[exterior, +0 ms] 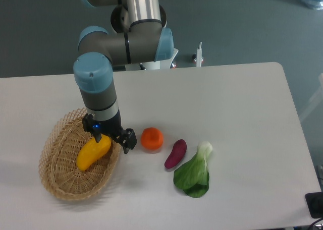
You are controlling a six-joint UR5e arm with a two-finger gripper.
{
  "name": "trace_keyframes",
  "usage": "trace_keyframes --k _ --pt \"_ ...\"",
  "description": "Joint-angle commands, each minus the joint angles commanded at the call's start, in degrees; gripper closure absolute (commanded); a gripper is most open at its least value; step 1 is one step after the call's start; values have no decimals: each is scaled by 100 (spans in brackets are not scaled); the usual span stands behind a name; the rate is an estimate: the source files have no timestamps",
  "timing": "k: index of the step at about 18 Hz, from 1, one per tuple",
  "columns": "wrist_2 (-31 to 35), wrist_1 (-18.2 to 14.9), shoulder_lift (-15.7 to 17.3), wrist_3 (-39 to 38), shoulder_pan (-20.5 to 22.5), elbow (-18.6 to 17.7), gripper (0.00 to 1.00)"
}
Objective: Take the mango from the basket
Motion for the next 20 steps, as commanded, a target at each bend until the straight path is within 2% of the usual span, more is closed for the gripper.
trace_keyframes --k 4,7,12,16,20 --pt "53 26 61 -483 -26 -184 0" --pt "0 53 70 -528 -62 -308 0" --pt "-9 79 -44 -484 -351 -518 0" --pt "0 105 -290 -510 -527 -510 0" --pt "9 386 -500 -519 -659 -518 0"
